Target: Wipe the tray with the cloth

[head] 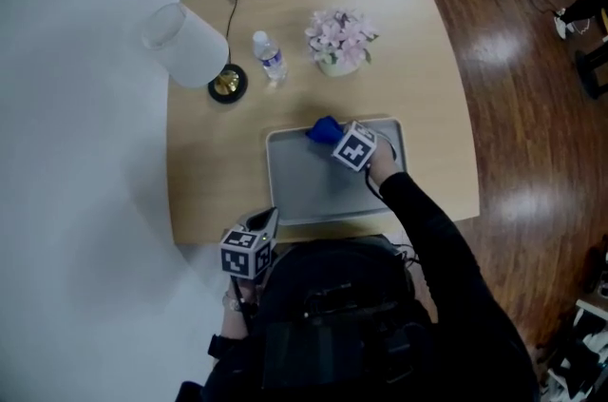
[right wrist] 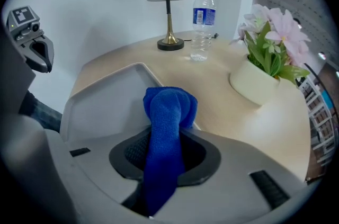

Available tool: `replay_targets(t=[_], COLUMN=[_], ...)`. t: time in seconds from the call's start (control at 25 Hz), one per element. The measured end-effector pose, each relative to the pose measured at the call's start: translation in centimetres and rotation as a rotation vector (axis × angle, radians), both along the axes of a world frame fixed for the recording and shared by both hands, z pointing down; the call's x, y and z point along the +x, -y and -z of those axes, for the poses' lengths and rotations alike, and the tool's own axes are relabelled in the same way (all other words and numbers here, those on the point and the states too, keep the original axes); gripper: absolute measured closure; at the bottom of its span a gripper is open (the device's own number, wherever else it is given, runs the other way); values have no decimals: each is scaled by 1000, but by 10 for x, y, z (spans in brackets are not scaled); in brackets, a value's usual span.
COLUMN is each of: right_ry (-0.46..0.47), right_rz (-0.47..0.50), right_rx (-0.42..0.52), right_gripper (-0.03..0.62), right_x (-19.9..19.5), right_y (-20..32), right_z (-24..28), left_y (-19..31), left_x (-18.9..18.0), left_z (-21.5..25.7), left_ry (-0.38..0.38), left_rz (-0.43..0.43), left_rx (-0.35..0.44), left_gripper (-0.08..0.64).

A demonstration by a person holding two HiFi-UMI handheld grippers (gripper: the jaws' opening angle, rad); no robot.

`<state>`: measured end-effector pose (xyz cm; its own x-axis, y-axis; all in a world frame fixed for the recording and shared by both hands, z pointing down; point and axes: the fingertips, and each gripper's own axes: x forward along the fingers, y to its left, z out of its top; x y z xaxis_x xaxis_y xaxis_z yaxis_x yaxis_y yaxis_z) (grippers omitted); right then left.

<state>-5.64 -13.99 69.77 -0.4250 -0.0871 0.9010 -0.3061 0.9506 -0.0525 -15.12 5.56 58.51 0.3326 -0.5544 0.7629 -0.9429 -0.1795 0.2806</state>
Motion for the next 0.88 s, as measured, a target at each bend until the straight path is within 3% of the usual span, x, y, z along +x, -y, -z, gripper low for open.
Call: replay_targets(t=[0.32,0.56,0.88], right_ry=[16,6,53], right_rz=[47,124,165], right_rx=[-20,-16,-124], right_gripper=[486,486,486], right_x=[5,29,55], right_y=[-24,-89,-175], right_z=[0,3,8], left_y=[5,9,13], left_x=[13,27,51], left_z=[6,2,0], left_ry=[11,9,11], left_rz=[-23,-72,-143], left_rx=[28,25,7], left_gripper=[560,560,560])
